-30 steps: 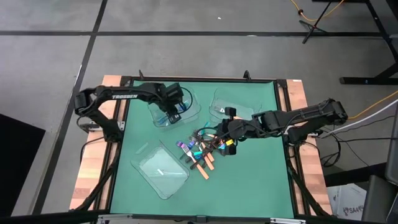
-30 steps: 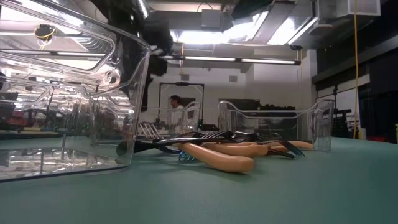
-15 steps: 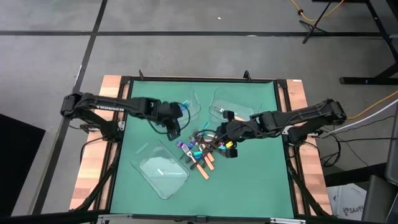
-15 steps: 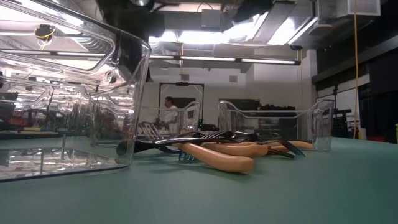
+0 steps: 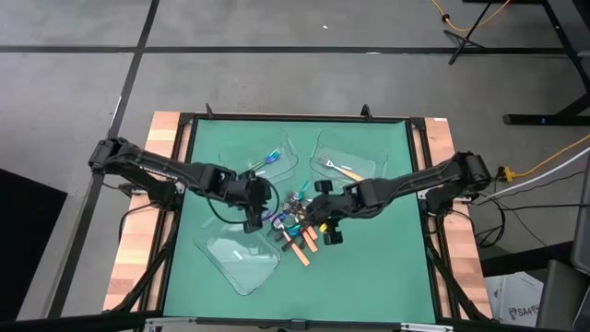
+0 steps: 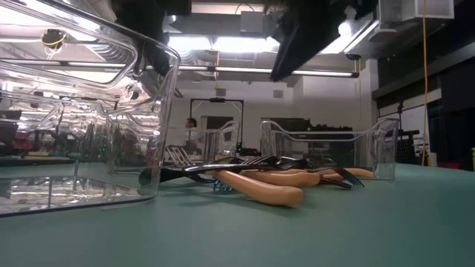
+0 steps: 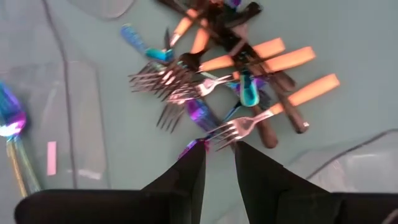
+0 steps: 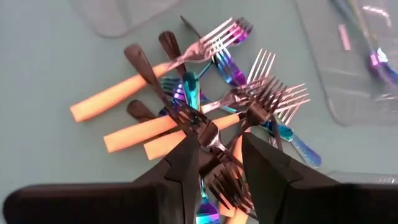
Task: Sort silverware by color (type)
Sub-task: Put the black fork into the bottom transparent bin
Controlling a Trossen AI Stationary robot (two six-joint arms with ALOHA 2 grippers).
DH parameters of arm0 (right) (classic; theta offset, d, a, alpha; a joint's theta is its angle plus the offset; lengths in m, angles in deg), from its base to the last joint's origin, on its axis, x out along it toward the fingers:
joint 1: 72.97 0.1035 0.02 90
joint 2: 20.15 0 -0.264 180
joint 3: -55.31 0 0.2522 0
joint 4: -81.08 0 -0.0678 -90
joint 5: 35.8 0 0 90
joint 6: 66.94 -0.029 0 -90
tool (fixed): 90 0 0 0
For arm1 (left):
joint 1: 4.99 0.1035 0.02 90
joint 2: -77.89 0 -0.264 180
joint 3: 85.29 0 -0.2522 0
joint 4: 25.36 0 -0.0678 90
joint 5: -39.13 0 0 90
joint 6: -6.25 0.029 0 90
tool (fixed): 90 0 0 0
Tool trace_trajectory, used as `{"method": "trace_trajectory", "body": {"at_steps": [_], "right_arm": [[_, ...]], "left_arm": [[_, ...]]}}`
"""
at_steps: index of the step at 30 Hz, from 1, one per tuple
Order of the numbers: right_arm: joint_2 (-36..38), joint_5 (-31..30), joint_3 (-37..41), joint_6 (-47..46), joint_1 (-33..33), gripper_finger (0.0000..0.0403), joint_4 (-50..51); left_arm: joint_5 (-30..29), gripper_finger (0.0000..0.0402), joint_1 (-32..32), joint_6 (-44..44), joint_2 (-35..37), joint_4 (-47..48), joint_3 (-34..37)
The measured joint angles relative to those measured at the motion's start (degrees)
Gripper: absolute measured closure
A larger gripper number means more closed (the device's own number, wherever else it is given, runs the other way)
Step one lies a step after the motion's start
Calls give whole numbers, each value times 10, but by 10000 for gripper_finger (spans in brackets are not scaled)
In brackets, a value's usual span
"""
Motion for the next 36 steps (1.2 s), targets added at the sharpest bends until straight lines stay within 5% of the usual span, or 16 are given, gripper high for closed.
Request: {"method": "trace_trajectory", "body": {"at_steps": [15,36], "right_arm": [[-84,61,0,60,0,290,0],[-134,70,0,89,-20,290,-10]], "left_arm": [[-6,321,-50,0,0,-4,0],[-32,321,-52,1,0,-15,0]]}}
